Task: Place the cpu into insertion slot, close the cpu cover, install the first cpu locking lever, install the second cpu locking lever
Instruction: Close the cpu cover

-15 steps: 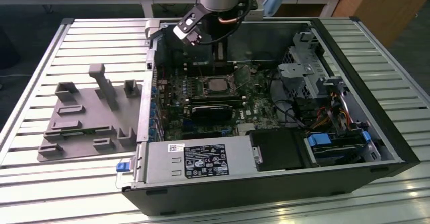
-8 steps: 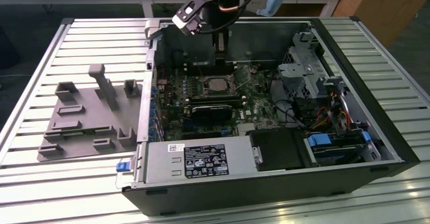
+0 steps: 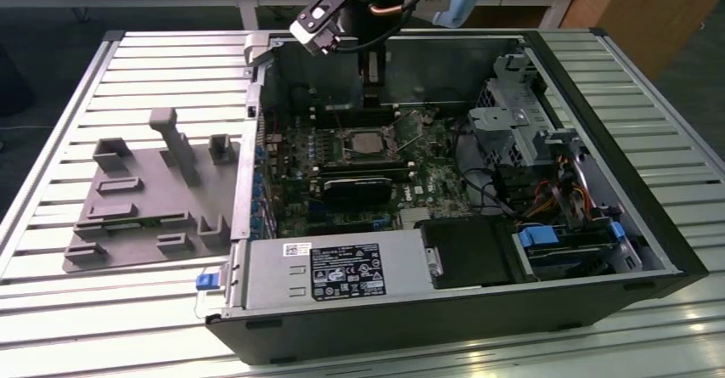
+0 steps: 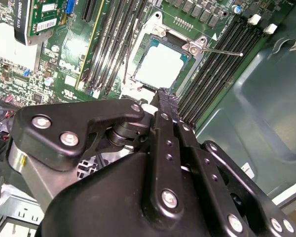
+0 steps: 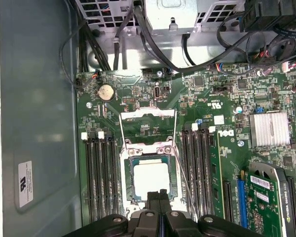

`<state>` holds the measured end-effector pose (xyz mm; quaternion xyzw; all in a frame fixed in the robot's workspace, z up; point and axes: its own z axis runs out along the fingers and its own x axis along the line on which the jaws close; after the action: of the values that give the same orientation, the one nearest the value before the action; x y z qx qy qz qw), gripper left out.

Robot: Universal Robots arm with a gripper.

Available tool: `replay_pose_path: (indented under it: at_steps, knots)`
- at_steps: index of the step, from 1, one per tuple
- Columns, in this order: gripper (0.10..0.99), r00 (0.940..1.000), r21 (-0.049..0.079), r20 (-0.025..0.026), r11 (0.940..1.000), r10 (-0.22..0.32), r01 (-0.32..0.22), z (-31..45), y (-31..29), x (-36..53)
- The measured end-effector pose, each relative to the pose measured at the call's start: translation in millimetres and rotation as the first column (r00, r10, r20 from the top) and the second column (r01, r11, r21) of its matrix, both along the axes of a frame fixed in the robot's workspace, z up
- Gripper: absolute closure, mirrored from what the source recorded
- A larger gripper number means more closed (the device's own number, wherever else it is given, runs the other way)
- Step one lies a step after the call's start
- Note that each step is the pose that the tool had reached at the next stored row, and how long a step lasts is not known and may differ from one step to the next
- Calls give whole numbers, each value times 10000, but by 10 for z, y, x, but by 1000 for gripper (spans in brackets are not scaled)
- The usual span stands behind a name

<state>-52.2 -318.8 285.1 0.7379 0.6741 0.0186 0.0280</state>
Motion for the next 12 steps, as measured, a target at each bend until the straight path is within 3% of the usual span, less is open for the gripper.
replay_pose_path:
  at_steps: [9, 12]
  knots:
    - [984, 10000, -2, -2, 10000, 1, -1, 4, 0, 6]
    - [984, 10000, 0, -23, 10000, 0, 0, 3, 0, 74]
